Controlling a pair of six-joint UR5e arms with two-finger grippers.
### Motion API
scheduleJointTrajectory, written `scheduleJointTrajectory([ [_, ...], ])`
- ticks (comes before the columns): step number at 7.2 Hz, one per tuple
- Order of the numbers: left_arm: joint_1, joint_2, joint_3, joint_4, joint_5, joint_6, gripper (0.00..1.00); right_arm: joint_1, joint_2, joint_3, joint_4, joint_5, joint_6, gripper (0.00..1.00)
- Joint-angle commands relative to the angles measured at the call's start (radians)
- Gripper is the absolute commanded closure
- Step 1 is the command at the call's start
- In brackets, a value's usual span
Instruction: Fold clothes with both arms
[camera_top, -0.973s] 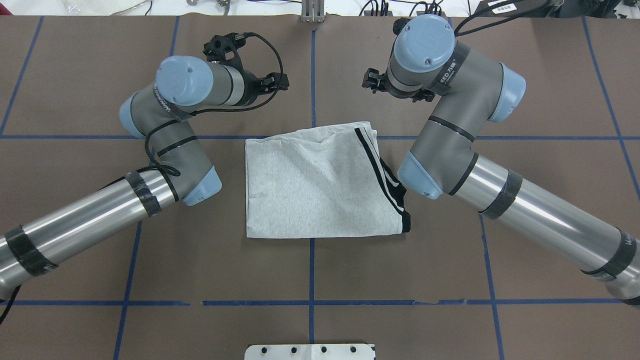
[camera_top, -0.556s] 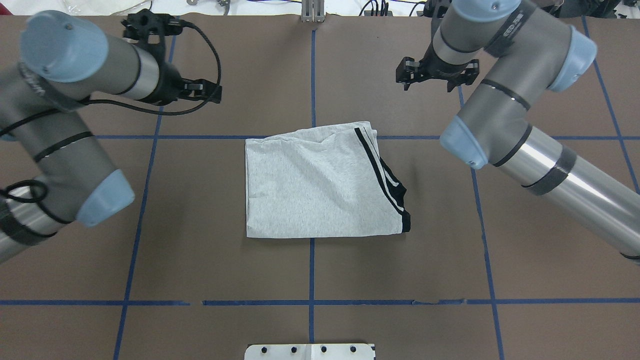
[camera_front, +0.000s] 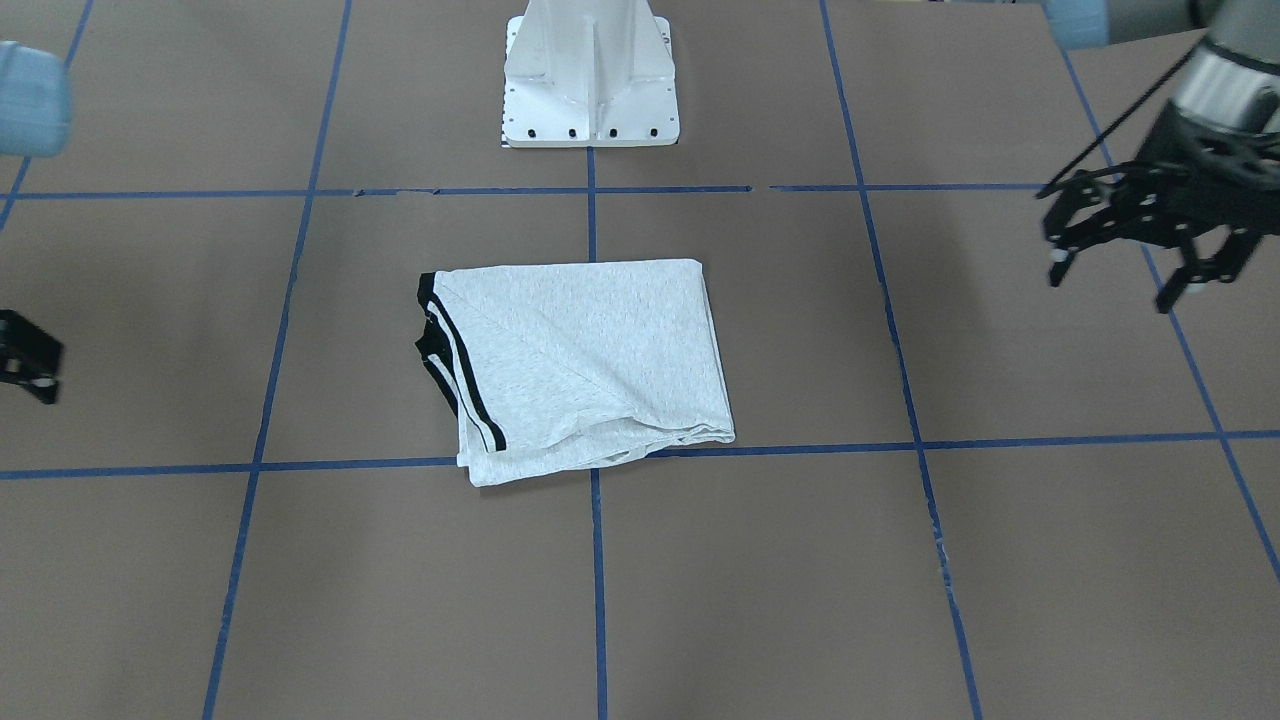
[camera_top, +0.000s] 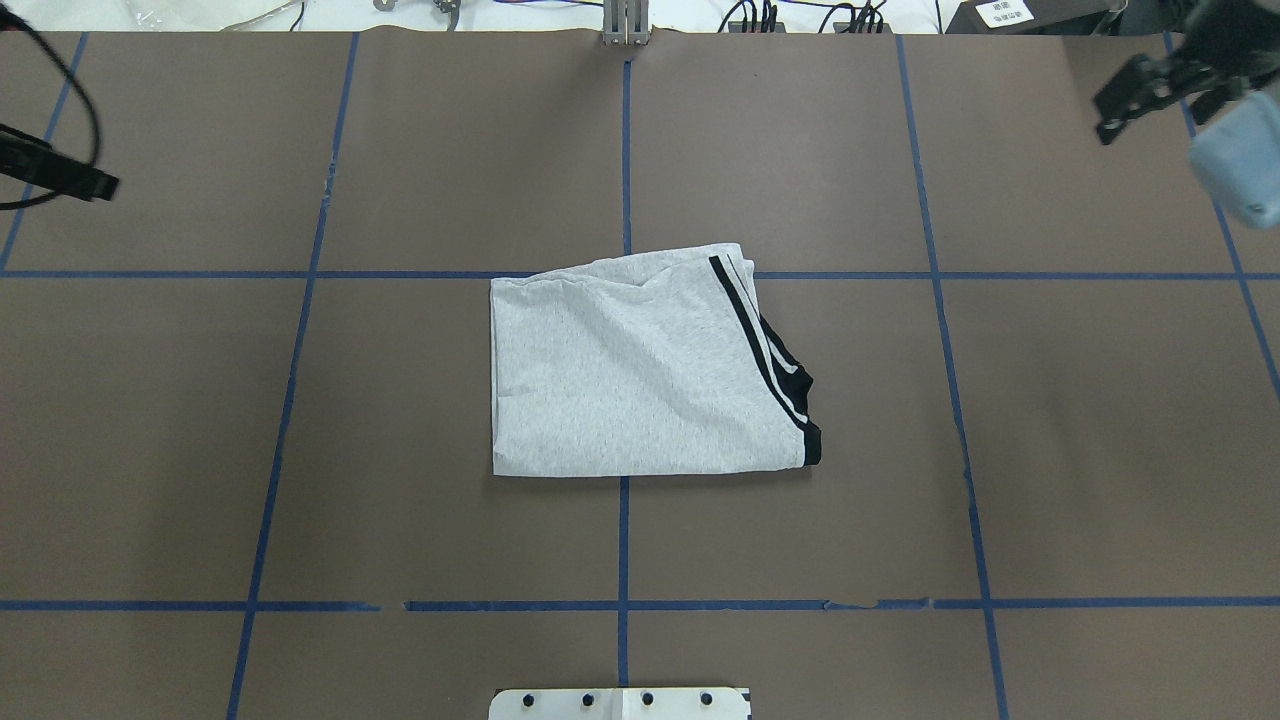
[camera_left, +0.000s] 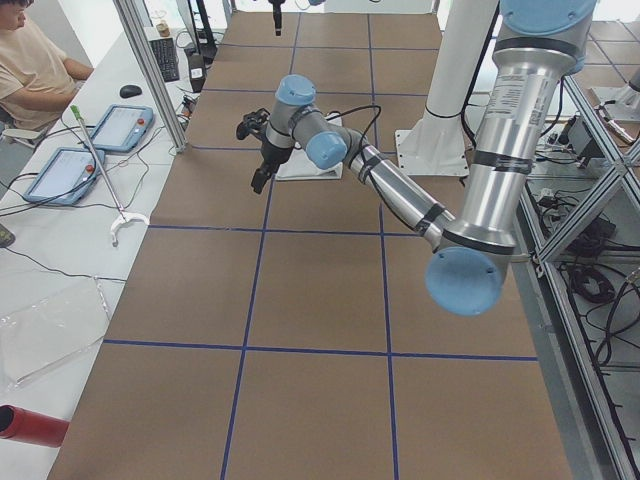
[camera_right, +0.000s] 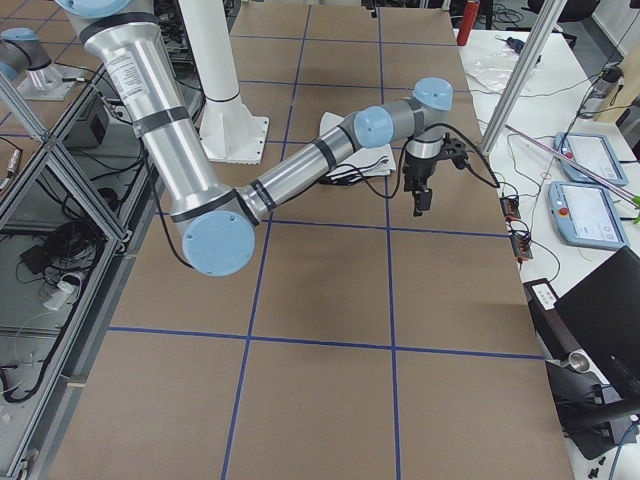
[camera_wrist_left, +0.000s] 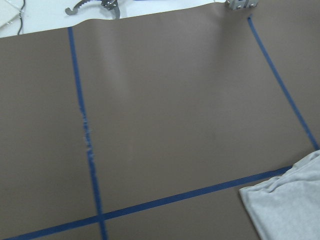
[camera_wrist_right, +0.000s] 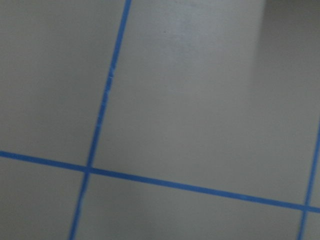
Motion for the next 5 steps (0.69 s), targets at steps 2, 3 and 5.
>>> scheduleJointTrajectory([
  [2,-0.166,0.185,0.130,-0.006,-0.101,0.164,0.00,0.175,-0.349,0.002,0.027,0.033,-0.218,0.00],
  [3,-0.228,0.175,0.140,0.005,-0.107,0.168,0.00,0.215,-0.411,0.008,0.107,0.036,-0.220,0.00],
  [5,-0.238,0.239,0.137,0.005,-0.185,0.174,0.00,0.220,-0.530,0.016,0.266,0.029,-0.218,0.00],
])
